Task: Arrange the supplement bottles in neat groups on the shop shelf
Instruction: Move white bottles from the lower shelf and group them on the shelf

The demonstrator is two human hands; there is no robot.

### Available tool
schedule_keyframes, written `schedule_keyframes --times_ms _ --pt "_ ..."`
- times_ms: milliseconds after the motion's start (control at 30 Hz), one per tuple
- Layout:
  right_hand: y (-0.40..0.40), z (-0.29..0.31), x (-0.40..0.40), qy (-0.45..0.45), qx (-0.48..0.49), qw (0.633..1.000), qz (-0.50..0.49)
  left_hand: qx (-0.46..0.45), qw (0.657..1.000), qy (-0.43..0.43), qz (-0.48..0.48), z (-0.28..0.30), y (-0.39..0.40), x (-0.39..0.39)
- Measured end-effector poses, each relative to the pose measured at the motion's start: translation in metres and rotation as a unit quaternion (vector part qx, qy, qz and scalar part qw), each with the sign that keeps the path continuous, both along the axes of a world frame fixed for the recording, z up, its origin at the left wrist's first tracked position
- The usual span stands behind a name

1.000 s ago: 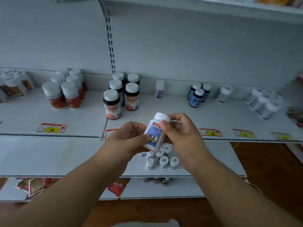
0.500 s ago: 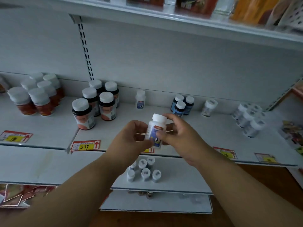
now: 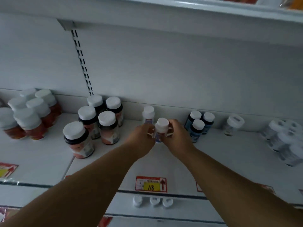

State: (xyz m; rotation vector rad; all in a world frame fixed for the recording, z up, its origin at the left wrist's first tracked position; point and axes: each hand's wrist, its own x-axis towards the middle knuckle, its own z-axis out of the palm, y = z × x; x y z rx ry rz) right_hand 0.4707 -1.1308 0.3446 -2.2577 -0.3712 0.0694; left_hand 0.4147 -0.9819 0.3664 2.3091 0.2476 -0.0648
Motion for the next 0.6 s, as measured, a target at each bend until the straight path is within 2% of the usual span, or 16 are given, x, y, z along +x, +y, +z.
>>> schedule_keyframes --times_ms 233,400,600 --pt "0.025 -0.012 0.041 -0.023 -0.013 0.998 -0.065 -0.059 0.998 -0.003 -0.006 -0.015 0.011 0.041" --pt "0.036 -0.012 0.049 -0.013 -0.029 0.996 -0.087 -0.047 0.998 -0.05 0.009 -0.011 0.005 0.041" --pt "0.031 -0.01 0.035 -0.027 -0.032 0.994 -0.098 -0.037 0.998 -0.049 0.021 -0.007 0.004 0.021"
